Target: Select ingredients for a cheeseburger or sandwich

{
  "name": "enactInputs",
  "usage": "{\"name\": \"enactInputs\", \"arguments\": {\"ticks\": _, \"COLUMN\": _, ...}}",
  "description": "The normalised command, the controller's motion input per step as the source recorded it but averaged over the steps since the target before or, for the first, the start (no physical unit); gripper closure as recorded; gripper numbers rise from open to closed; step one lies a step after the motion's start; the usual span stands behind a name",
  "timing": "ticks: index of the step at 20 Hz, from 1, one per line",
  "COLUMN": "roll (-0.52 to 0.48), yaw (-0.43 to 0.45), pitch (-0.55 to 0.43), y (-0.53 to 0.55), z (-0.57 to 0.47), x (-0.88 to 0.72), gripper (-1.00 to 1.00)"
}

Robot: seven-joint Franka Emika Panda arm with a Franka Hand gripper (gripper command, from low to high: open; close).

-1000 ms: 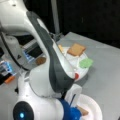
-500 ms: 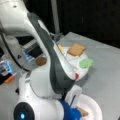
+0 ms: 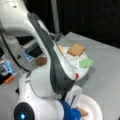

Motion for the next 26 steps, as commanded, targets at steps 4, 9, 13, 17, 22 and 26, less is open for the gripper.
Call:
{"name": "enactInputs", "arguments": {"ticks": 4, "roll": 0.134, "yaw": 0.085, "pitch": -0.098, "y": -0.05, "z": -0.1, "x": 0.14, "gripper": 1.0}}
{"name": "enactInputs", "arguments": {"ticks": 9, "roll": 0.15, "yaw": 0.077, "pitch": -0.106, "y": -0.06, "z": -0.1, "x": 0.12, "gripper": 1.0}}
{"name": "enactInputs", "arguments": {"ticks": 13, "roll": 0.146, "yaw": 0.07, "pitch": -0.104, "y": -0.08, "z": -0.07, "x": 0.1, "gripper": 1.0}}
{"name": "enactInputs", "arguments": {"ticks": 17, "roll": 0.152, "yaw": 0.075, "pitch": -0.12, "y": -0.09, "z": -0.07, "x": 0.1, "gripper": 1.0}}
{"name": "enactInputs", "arguments": {"ticks": 22, "roll": 0.15, "yaw": 0.079, "pitch": -0.135, "y": -0.11, "z": -0.09, "x": 0.11, "gripper": 1.0}}
{"name": "enactInputs", "arguments": {"ticks": 26, "roll": 0.14, "yaw": 0.062, "pitch": -0.122, "y": -0.09, "z": -0.07, "x": 0.13, "gripper": -1.0}}
